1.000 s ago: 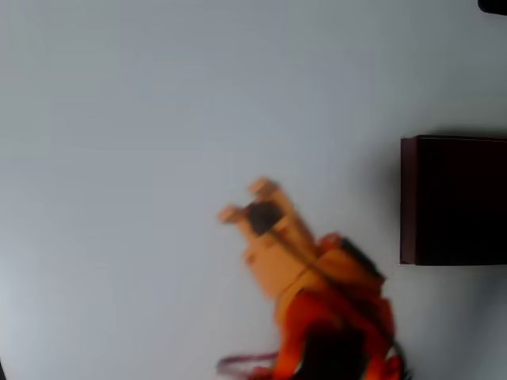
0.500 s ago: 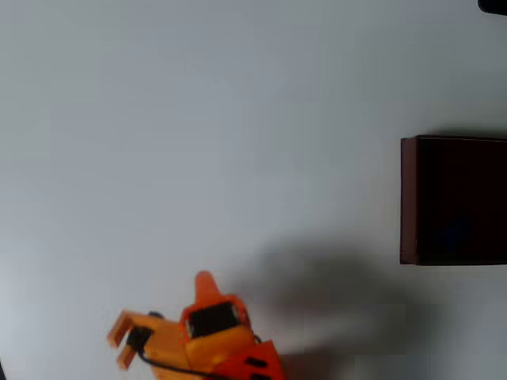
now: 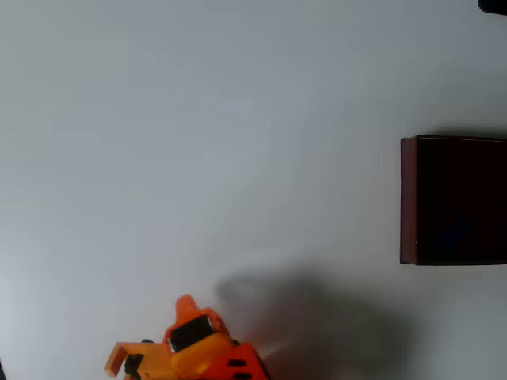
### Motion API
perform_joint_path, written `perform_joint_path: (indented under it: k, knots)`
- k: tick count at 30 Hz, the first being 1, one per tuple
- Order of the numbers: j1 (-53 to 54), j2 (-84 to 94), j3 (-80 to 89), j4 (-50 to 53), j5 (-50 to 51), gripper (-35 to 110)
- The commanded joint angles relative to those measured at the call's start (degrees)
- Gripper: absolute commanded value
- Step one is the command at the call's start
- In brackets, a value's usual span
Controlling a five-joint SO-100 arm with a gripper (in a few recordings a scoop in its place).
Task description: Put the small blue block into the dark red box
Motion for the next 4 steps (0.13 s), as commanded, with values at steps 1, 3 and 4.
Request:
perform_joint_path:
  k: [1, 3, 4]
  knots:
    - [-1.2, 0.7, 0.1, 0.9, -1.4, 0]
    - [-1.3, 0.8, 0.1, 0.9, -1.3, 0]
    - [-1.2, 0.8, 0.1, 0.9, -1.2, 0]
